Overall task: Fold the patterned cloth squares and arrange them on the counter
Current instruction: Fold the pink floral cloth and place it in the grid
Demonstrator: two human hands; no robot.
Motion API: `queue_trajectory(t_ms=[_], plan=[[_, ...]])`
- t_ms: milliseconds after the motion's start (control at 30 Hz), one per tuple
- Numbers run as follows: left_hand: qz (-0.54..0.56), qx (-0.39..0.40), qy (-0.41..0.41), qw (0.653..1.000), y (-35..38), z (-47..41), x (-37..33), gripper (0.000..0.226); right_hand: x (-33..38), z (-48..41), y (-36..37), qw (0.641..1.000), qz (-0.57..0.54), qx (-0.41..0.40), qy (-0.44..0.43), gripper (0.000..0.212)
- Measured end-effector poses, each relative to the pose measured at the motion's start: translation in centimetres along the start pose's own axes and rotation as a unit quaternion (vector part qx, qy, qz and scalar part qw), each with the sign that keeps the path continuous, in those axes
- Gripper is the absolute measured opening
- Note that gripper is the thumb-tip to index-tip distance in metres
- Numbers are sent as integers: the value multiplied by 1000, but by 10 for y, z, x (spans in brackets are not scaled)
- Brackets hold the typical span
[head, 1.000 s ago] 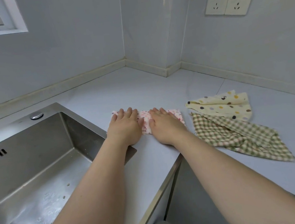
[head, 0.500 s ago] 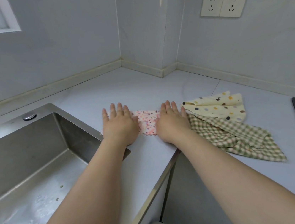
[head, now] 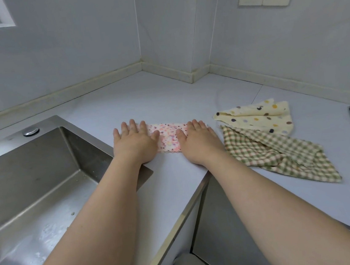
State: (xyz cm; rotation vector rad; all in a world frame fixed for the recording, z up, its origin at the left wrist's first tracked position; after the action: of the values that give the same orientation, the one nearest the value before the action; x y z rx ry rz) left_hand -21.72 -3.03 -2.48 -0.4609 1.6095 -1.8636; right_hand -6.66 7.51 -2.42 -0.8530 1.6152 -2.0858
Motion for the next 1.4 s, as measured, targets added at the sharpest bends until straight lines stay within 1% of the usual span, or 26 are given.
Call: queue_trajectory(t_ms=[100, 200, 267, 367, 433, 500, 567, 633, 700, 767, 833, 867, 933, 1033, 1067, 1100, 1133, 1167, 1233, 1267, 1300, 1333, 1367, 1400], plan=[[-8, 0, -6, 1000, 0, 1, -1, 73, -4, 2, -3, 1000, -20, -16, 8, 75], [-18, -6, -4, 1000, 0, 4, -6, 74, -9, 5, -4, 998, -45, -31, 35, 77], [-21, -33, 29, 999, -6, 7, -19, 71, -15, 8, -8, 994, -65, -62, 62, 75], [-7, -64, 106, 992, -13, 15, -48, 65, -24, 12, -14, 986, -95, -100, 96, 67], [3, -44, 139, 989, -7, 18, -63, 63, -28, 14, -17, 983, -93, -104, 116, 65], [-5, -12, 144, 989, 5, 19, -69, 64, -30, 15, -16, 984, -79, -94, 127, 68], [-15, 2, 144, 989, 11, 17, -69, 65, -32, 12, -13, 984, -76, -90, 132, 68], [-17, -2, 148, 989, 11, 15, -68, 66, -32, 10, -15, 984, -78, -119, 109, 57], [-23, -10, 153, 988, 11, 13, -68, 66, -30, 10, -22, 977, -112, -170, 56, 35], [-33, -12, 155, 987, 11, 12, -68, 67, -29, 15, -29, 962, -172, -210, 9, 20], [-44, 0, 165, 985, 12, 15, -71, 68, -30, 23, -36, 941, -239, -237, -18, 14], [-46, 10, 178, 983, 13, 17, -74, 68, -31, 28, -40, 925, -289, -244, -33, 13], [-49, 28, 210, 976, 14, 25, -85, 68, -32, 37, -44, 880, -405, -238, -65, 14], [-42, 48, 256, 964, 17, 32, -100, 64, -36, 45, -43, 801, -556, -204, -87, 4], [-20, 54, 272, 961, 17, 33, -102, 62, -37, 45, -41, 775, -597, -187, -89, 11], [24, 56, 284, 957, 13, 35, -104, 60, -37, 45, -40, 757, -624, -174, -92, 17], [97, 48, 293, 950, 7, 35, -101, 57, -37, 46, -41, 750, -633, -171, -93, 20], [193, 29, 290, 937, -3, 37, -97, 53, -37, 46, -42, 752, -630, -172, -93, 19], [383, -33, 230, 894, -22, 37, -77, 47, -33, 46, -44, 775, -599, -170, -103, 17], [445, -56, 195, 872, -26, 36, -66, 42, -28, 46, -45, 790, -582, -154, -116, 22], [489, -60, 165, 854, -27, 33, -58, 36, -21, 46, -44, 802, -567, -128, -133, 27], [528, -48, 149, 835, -25, 29, -52, 34, -14, 46, -42, 810, -558, -98, -150, 31], [558, -31, 139, 817, -23, 27, -48, 42, -8, 47, -41, 814, -551, -76, -164, 33], [581, -15, 130, 803, -21, 26, -45, 56, -6, 47, -40, 817, -546, -62, -174, 34]])
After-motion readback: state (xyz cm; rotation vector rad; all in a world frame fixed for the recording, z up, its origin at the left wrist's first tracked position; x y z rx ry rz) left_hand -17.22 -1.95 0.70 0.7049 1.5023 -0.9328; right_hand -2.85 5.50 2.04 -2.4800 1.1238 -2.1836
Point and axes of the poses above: each hand's wrist, its own z-axis away from the middle knuckle, its own y-axis out of the palm, x = y × z, the point moved 9 cm from there along -z, towards the middle knuckle, and after that the axes turned 8 degrees about x, right-handed, at the moved point
